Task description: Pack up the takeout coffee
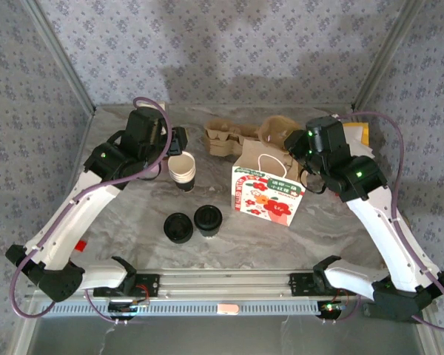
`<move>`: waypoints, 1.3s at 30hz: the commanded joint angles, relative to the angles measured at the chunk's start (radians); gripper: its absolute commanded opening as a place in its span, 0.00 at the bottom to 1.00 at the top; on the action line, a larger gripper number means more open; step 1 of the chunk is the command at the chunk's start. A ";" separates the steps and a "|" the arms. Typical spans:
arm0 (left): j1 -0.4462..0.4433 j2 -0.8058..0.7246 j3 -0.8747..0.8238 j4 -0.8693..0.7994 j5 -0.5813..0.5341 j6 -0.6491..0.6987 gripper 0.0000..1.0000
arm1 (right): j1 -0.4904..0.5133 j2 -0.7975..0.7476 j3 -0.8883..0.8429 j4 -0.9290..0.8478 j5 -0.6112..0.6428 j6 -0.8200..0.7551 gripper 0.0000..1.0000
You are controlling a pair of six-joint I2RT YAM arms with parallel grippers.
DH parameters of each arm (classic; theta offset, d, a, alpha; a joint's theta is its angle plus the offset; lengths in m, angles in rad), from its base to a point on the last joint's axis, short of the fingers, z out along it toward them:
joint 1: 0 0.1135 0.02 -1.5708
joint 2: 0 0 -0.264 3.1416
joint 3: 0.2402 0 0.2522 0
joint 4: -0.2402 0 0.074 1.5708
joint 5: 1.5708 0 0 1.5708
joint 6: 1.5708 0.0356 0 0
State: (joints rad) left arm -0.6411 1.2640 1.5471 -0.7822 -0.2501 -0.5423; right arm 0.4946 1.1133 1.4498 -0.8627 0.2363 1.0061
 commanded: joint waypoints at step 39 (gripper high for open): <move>0.009 -0.014 0.038 -0.008 0.021 0.007 0.43 | 0.162 0.056 0.050 -0.145 0.084 -0.222 0.31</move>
State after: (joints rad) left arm -0.6346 1.2640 1.5478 -0.7856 -0.2459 -0.5392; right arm 0.6510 1.1641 1.4666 -0.9554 0.3500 0.8162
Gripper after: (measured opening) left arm 0.426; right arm 0.315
